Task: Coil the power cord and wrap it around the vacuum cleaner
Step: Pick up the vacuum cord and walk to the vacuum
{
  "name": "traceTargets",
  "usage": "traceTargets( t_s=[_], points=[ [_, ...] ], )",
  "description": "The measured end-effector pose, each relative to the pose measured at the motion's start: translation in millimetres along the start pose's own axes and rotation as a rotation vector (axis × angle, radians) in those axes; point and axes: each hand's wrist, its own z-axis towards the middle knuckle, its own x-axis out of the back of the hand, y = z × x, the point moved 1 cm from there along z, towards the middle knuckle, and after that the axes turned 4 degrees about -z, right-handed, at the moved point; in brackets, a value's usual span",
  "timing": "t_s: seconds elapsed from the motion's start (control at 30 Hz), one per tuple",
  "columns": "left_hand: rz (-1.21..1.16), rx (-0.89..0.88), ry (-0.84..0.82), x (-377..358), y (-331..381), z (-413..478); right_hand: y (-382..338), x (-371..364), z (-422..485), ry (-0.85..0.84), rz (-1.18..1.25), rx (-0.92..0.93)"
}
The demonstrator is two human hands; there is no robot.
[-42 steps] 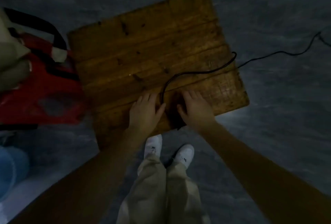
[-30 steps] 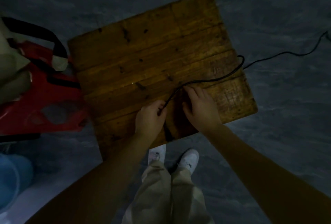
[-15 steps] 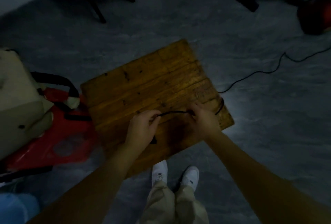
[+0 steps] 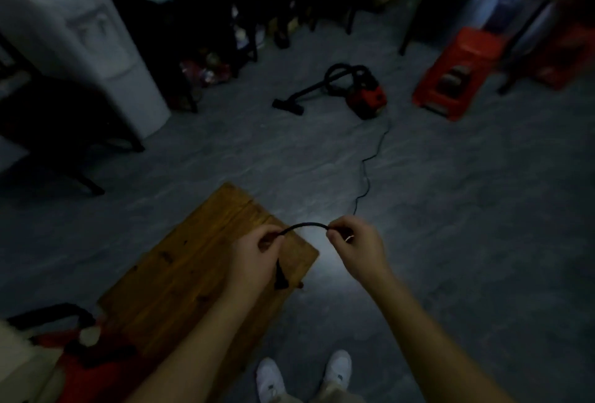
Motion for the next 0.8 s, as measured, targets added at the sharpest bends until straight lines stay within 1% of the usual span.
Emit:
traceTargets(
  t_s=[0.13, 0.27, 0.43, 0.53, 0.7, 0.8],
  points=[
    [0.01, -0.089, -0.116, -31, 55, -1, -1, 59, -21, 0.135, 0.077, -0.076],
    [-0.013, -0.109, -0.217, -69, 89, 10, 11, 109, -24, 0.214, 0.113, -0.139],
    [-0.032, -0.162, -0.267, -125, 131, 34, 30, 173, 0, 0.332, 0.175, -0.161],
    [-0.019, -0.242, -0.316, -161, 157, 49, 43, 210, 30, 0.392, 0.23, -0.172],
    [-0.043, -0.247, -0.233, -227, 205, 99, 79, 277, 102, 0.393, 0.252, -0.112],
    [0.032, -0.286, -0.165, -255, 229, 131, 93, 312, 140, 0.364, 0.227, -0.08]
  ],
)
